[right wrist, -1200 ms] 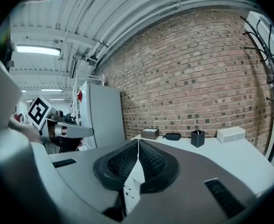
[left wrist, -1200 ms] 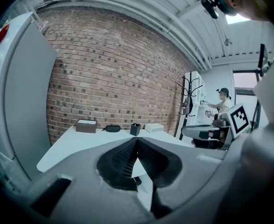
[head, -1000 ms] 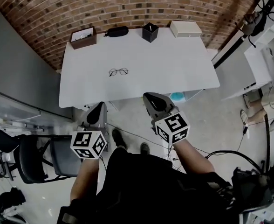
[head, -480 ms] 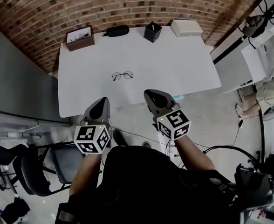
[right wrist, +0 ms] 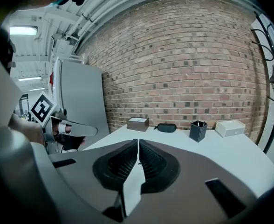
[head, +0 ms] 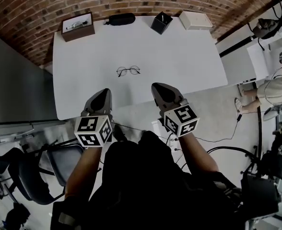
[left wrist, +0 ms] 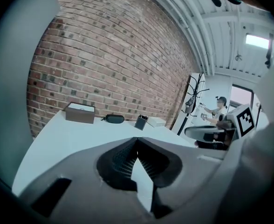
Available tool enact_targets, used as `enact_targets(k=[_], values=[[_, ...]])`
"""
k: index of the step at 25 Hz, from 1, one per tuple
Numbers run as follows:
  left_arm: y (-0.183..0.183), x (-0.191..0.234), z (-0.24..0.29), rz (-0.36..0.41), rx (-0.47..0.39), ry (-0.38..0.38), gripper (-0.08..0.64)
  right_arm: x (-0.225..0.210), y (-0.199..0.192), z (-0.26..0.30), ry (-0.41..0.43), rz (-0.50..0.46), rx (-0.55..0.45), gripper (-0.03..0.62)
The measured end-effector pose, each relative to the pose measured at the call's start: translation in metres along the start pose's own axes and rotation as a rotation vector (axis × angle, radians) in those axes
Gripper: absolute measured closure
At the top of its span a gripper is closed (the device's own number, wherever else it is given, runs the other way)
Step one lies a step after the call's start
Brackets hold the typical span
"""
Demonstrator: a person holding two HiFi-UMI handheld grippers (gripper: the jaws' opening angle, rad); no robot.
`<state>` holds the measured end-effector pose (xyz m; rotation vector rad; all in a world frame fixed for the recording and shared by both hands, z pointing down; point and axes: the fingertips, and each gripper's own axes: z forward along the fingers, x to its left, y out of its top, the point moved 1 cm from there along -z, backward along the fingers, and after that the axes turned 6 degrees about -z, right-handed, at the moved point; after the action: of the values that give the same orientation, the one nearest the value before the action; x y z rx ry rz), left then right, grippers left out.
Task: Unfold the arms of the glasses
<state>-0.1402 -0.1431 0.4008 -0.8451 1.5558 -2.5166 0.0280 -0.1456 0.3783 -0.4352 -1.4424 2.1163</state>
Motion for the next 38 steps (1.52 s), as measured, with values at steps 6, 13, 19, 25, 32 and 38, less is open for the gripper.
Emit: enact_targets(k=[6, 13, 19, 25, 32, 38], values=[[-0.019, 0.006, 0.029, -0.028, 0.099, -0.045, 0.551, -0.010, -0.016, 0.032, 0.037, 0.002, 0.054, 0.581], [-0.032, 0.025, 0.073, -0.038, 0.131, 0.034, 0.540, -0.037, -0.057, 0.081, 0.106, 0.003, 0.153, 0.581], [-0.059, 0.033, 0.110, -0.055, 0.228, 0.058, 0.443, -0.056, -0.089, 0.116, 0.163, -0.005, 0.205, 0.581], [-0.092, 0.044, 0.144, 0.018, 0.336, 0.089, 0.440, -0.060, -0.128, 0.144, 0.226, -0.015, 0.299, 0.576], [-0.131, 0.078, 0.178, 0.033, 0.440, 0.132, 0.431, -0.065, -0.163, 0.169, 0.256, -0.034, 0.390, 0.513], [-0.142, 0.093, 0.189, 0.026, 0.474, 0.165, 0.431, -0.065, -0.177, 0.186, 0.258, -0.057, 0.432, 0.512]])
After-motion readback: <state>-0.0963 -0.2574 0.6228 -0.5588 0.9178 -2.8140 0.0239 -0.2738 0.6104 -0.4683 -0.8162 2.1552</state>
